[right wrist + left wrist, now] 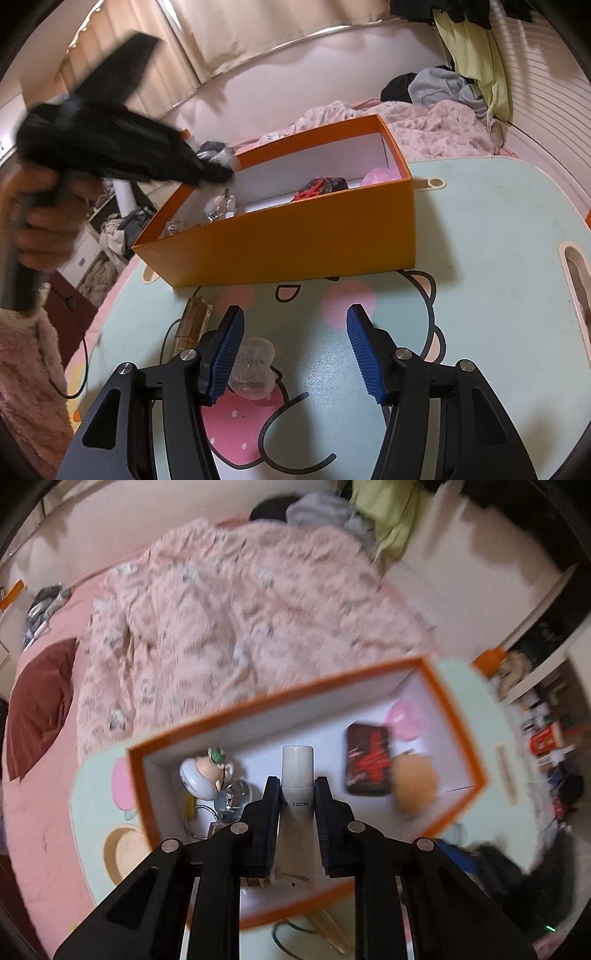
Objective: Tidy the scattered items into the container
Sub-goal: 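Lift the white tube out and lay it beside the perfume bottle, then reach into the box and grasp the dark red block with the right gripper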
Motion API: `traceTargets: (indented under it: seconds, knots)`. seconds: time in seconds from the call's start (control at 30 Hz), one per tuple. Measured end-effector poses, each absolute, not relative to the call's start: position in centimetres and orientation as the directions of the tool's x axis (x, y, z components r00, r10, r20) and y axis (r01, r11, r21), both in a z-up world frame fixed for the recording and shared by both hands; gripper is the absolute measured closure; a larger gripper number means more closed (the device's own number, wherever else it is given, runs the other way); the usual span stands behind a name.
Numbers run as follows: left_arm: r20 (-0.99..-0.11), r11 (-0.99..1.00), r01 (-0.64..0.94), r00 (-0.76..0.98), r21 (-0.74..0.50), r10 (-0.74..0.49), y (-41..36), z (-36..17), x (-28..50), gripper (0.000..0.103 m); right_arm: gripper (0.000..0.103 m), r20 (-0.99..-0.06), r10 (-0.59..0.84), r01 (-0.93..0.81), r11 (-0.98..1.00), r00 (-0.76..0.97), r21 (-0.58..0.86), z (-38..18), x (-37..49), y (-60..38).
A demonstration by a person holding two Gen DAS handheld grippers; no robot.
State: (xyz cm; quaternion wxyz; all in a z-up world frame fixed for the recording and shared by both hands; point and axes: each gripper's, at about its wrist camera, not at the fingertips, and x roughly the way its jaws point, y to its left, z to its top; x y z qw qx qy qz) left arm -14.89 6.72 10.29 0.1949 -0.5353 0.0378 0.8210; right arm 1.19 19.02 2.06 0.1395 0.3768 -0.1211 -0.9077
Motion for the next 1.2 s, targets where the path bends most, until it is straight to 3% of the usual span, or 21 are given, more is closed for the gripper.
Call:
traceTargets:
  seconds: [0.13,0.27,0.5,0.67,0.77,0.83,0.93,1.2]
  knots:
    - [-0.832,-0.886,-0.412,-0.400,-0.212,0.385,5.4,14.1,-11.1,0.084,0.046,-0.649,-0.347,0.162,-0.930,-0.677,0.329,2.1,1.2,19.1]
    - [-0.800,-0.855,-0.453,-0.400,-0.252,0.448,3.6,14.4,-6.6,0.084,0.046,-0.649,-0.349,0.161,-0.929,-0.676,0.332,2.0,1.2,19.2]
    - [-0.829,-0.932,-0.277,-0.445,-0.232,0.339,0.1,8.9,-2.4,0.083,0.045,-0.653,-0.342,0.156,-0.932,-0.676,0.327,1.9,1.1,19.1]
    - [-0.814,-0.915,-0.173,-0.417,-0.365,0.403,-1.1,4.9,-2.4,0.083,0.045,-0.656,-0.340,0.152,-0.933,-0.674,0.327,1.9,1.1,19.2]
    - [-0.802,-0.922,-0.140,-0.458,-0.362,0.384,-1.4,4.5,-2.2,0.082,0.045,-0.649,-0.338,0.149,-0.932,-0.681,0.329,2.0,1.2,19.2]
    - [-0.794,-0.918,-0.130,-0.465,-0.375,0.391,-1.4,4.2,-2.2,0.069,0.045,-0.639,-0.342,0.152,-0.930,-0.688,0.335,2.1,1.3,19.3]
    - [-0.780,-0.911,-0.125,-0.478,-0.393,0.403,-1.3,3.8,-2.1,0.058,0.045,-0.636,-0.346,0.154,-0.928,-0.690,0.338,2.1,1.4,19.4]
    - [-0.643,-0.902,-0.119,-0.663,-0.416,0.384,-2.4,2.7,-1.1,0.053,0.045,-0.619,-0.375,0.180,-0.917,-0.690,0.356,2.5,1.7,19.6]
